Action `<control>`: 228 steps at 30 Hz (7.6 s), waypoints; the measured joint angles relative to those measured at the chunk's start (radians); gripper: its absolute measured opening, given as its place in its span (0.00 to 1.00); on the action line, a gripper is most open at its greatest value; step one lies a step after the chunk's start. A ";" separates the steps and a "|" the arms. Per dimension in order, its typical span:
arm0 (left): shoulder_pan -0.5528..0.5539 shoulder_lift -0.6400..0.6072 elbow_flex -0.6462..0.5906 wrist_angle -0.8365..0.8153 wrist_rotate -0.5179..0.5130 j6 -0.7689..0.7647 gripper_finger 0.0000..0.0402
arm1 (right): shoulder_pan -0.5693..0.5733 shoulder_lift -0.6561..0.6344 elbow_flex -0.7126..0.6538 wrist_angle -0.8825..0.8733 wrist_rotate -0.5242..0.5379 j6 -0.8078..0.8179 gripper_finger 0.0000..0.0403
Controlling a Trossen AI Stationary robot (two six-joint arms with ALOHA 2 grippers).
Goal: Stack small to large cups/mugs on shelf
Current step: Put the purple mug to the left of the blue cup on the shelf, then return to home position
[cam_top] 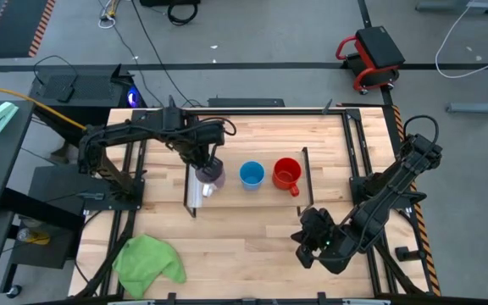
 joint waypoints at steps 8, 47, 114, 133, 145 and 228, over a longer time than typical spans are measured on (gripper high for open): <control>0.004 0.001 0.000 0.000 0.000 0.006 0.05 | -0.020 0.000 0.000 0.000 0.015 -0.005 0.01; -0.003 0.042 0.001 0.000 0.067 0.046 0.13 | -0.053 0.000 -0.001 0.006 0.037 -0.037 0.03; -0.195 -0.349 0.097 0.279 -0.135 0.248 0.17 | 0.145 -0.536 0.001 0.127 0.374 -0.248 0.03; -0.191 -0.441 0.096 0.434 -0.002 0.538 0.18 | 0.171 -0.701 0.001 0.538 -0.003 -0.854 0.03; -0.282 -0.492 0.073 0.439 0.029 0.512 0.18 | 0.208 -0.781 -0.048 0.649 -0.167 -1.097 0.03; -0.242 -0.696 -0.818 1.116 0.133 0.095 0.20 | -0.050 -0.774 -0.414 1.004 -0.176 -0.769 0.03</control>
